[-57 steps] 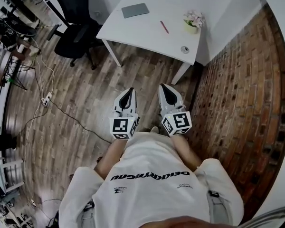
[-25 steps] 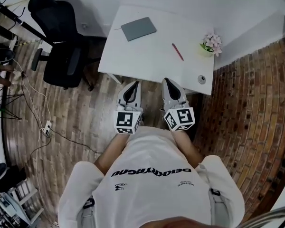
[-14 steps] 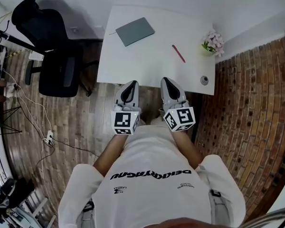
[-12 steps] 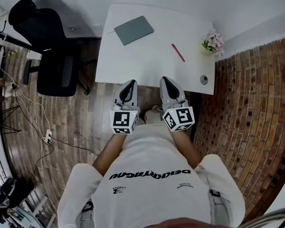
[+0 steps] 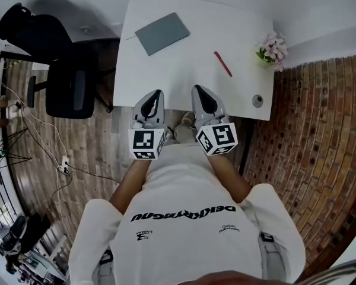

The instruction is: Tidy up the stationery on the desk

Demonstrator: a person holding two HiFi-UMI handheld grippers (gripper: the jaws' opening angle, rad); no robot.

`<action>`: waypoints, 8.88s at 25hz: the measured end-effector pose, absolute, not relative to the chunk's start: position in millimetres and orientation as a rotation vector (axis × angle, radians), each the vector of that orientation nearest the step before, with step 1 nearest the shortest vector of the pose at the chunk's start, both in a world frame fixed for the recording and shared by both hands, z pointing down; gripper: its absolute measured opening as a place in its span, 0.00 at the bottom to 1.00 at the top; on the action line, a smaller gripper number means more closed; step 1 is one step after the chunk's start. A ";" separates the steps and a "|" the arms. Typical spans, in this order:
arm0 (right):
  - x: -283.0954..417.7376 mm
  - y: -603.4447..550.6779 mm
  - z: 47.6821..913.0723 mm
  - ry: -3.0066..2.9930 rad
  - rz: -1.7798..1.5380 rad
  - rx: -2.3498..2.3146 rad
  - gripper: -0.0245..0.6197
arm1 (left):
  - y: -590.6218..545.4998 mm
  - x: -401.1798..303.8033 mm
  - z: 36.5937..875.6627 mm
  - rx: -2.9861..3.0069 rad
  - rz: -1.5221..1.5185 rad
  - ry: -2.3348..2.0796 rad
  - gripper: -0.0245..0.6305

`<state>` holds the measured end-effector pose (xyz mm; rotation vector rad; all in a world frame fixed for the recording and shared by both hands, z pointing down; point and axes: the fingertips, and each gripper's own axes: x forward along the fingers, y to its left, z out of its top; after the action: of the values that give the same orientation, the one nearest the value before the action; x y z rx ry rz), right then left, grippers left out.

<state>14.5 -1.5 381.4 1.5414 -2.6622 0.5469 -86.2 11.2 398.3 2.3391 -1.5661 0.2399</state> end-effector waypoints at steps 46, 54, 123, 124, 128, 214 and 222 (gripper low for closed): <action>-54.4 -179.5 559.8 -2.170 1.168 1.798 0.17 | -261.5 -141.8 553.9 2.295 0.706 -1.187 0.21; -68.2 -200.9 593.6 -2.082 1.271 1.807 0.20 | -309.6 -156.9 586.2 2.298 0.777 -1.157 0.21; -9.7 -180.2 662.9 -1.816 1.422 1.666 0.17 | -237.0 -116.9 660.5 2.046 0.965 -0.780 0.21; -6.2 -177.9 663.2 -1.819 1.412 1.659 0.17 | -232.7 -113.8 660.6 2.041 0.956 -0.785 0.21; 3.8 -169.5 661.6 -1.826 1.377 1.638 0.17 | -213.4 -106.9 659.6 2.010 0.917 -0.816 0.20; 167.2 -134.2 616.8 -1.946 0.533 1.223 0.18 | -64.4 -33.3 493.1 2.255 0.465 -1.074 0.04; 166.2 -144.9 637.9 -1.921 0.471 1.006 0.17 | -50.1 -37.5 475.4 2.258 0.429 -1.092 0.04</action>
<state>166.2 -144.9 637.9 1.0056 -1.9210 0.4712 -37.5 -50.1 475.4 2.2584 -1.0922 0.4294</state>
